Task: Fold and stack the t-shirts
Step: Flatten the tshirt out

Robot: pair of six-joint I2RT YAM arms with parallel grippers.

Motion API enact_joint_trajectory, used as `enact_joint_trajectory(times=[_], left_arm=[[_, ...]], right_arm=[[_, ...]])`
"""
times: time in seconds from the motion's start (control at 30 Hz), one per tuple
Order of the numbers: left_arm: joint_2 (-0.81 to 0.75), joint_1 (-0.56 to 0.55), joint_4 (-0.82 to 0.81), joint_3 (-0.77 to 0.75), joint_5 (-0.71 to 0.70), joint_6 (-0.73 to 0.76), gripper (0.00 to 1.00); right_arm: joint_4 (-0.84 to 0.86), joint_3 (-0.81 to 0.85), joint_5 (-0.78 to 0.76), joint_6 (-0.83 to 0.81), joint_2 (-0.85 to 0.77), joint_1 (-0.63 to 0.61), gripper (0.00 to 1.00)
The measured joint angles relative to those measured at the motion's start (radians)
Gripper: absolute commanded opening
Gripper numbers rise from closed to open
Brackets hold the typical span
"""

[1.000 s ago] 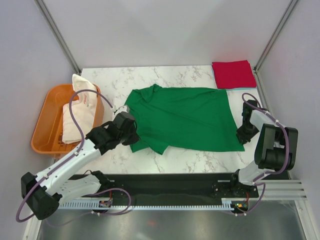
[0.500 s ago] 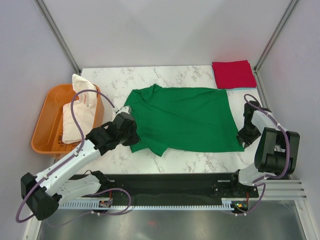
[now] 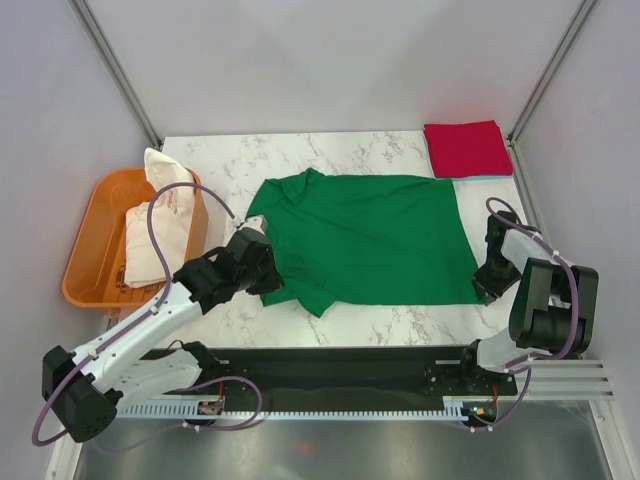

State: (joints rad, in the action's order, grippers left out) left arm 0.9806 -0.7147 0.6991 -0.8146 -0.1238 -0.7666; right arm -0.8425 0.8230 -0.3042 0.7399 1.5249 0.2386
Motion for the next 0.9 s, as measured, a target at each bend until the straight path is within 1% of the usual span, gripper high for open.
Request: enact_joint_trajectory(times=[0.1, 0.2, 0.23, 0.27, 0.3, 0.5, 0.63, 0.77, 0.9], left_arm=[[-0.002, 0.0, -0.001, 0.0, 0.0, 0.005, 0.02], [-0.002, 0.0, -0.002, 0.0, 0.0, 0.007, 0.02], [-0.002, 0.0, -0.002, 0.0, 0.0, 0.008, 0.02], [-0.003, 0.0, -0.002, 0.0, 0.0, 0.009, 0.02], [-0.004, 0.0, -0.002, 0.0, 0.0, 0.01, 0.02], [-0.017, 0.0, -0.002, -0.002, 0.0, 0.021, 0.02], [-0.02, 0.0, 0.01, -0.024, 0.0, 0.031, 0.02], [-0.03, 0.0, 0.022, -0.046, -0.005, 0.037, 0.02], [-0.029, 0.0, 0.066, -0.092, -0.007, 0.059, 0.02]], right_arm=[[0.005, -0.002, 0.0, 0.0, 0.001, 0.0, 0.33], [0.016, -0.005, -0.002, 0.0, 0.0, -0.001, 0.24], [0.021, -0.007, -0.006, 0.0, -0.001, -0.001, 0.16], [0.027, -0.01, -0.009, -0.001, -0.003, -0.001, 0.11], [0.032, -0.013, -0.011, -0.002, -0.006, -0.001, 0.0], [0.05, -0.041, -0.02, -0.003, -0.046, -0.001, 0.0], [0.006, -0.039, -0.035, -0.011, -0.06, -0.001, 0.0], [-0.044, -0.027, -0.034, -0.033, -0.13, -0.001, 0.0], [-0.075, -0.005, -0.031, -0.041, -0.177, -0.001, 0.0]])
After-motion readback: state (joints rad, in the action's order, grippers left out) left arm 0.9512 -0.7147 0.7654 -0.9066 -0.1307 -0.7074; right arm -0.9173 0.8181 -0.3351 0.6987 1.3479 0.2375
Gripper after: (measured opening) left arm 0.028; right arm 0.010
